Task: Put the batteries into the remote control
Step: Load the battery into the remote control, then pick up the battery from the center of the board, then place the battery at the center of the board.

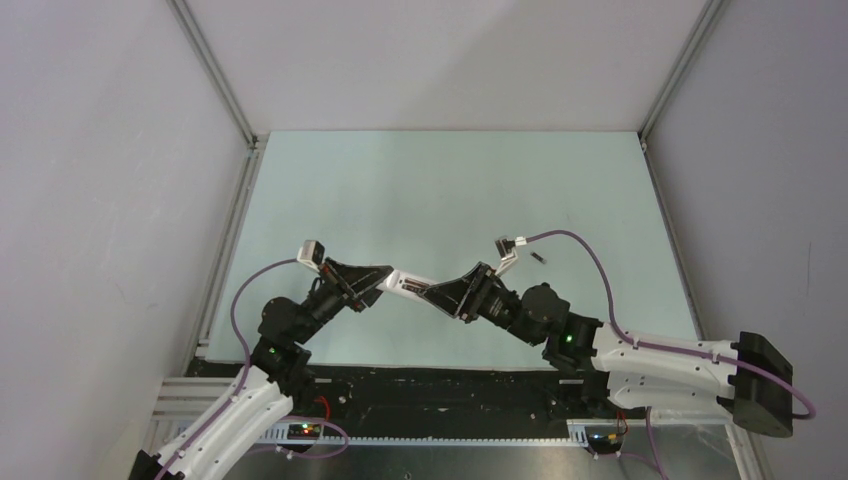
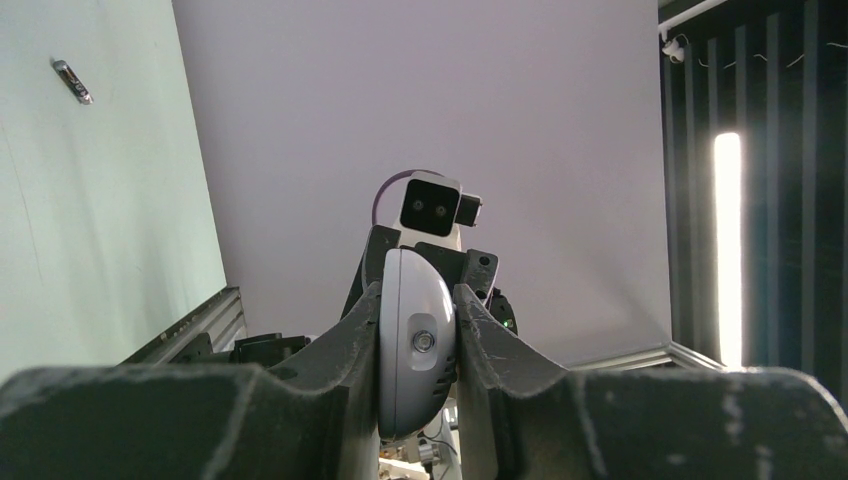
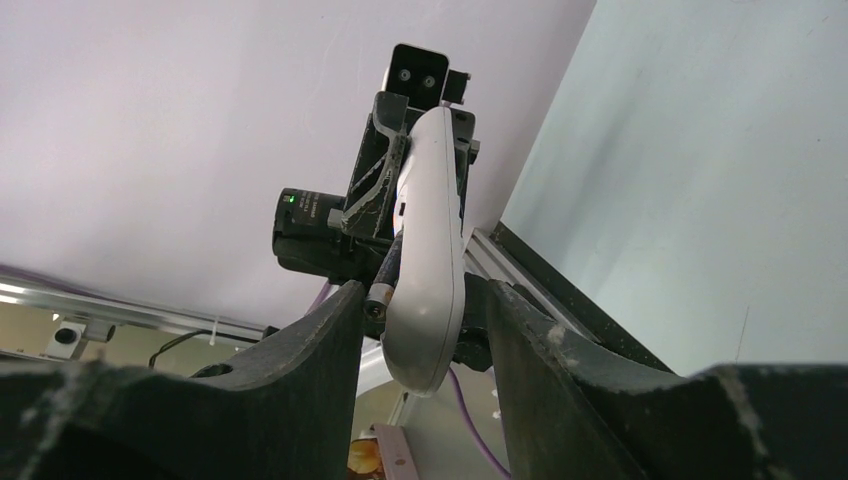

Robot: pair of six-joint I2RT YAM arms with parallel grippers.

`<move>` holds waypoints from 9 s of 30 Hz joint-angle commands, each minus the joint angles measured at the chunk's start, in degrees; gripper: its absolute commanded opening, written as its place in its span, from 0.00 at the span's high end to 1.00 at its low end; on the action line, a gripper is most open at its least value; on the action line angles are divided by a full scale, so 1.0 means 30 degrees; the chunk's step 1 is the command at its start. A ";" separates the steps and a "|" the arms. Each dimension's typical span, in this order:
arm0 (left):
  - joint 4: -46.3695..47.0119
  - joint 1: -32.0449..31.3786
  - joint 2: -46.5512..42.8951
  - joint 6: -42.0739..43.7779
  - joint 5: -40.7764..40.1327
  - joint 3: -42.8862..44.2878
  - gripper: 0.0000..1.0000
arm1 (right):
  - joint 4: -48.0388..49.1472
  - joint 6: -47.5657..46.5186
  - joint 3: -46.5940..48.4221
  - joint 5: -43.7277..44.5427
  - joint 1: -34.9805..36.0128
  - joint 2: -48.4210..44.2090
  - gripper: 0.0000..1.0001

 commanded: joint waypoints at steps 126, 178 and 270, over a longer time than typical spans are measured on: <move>-0.4184 -0.0134 0.1012 0.7344 0.2009 0.0394 1.00 | -1.7298 -2.1400 1.0933 -0.2019 -1.8417 1.5923 0.53; -0.5940 -0.0299 -0.0220 0.8887 0.2306 0.2591 1.00 | -1.1271 -1.2727 0.6581 -0.5685 0.0669 -0.3037 1.00; -0.6835 -0.2166 -0.3772 1.4847 0.3147 0.4405 1.00 | -1.9541 -0.0783 0.3751 0.2524 -0.9746 0.6064 0.51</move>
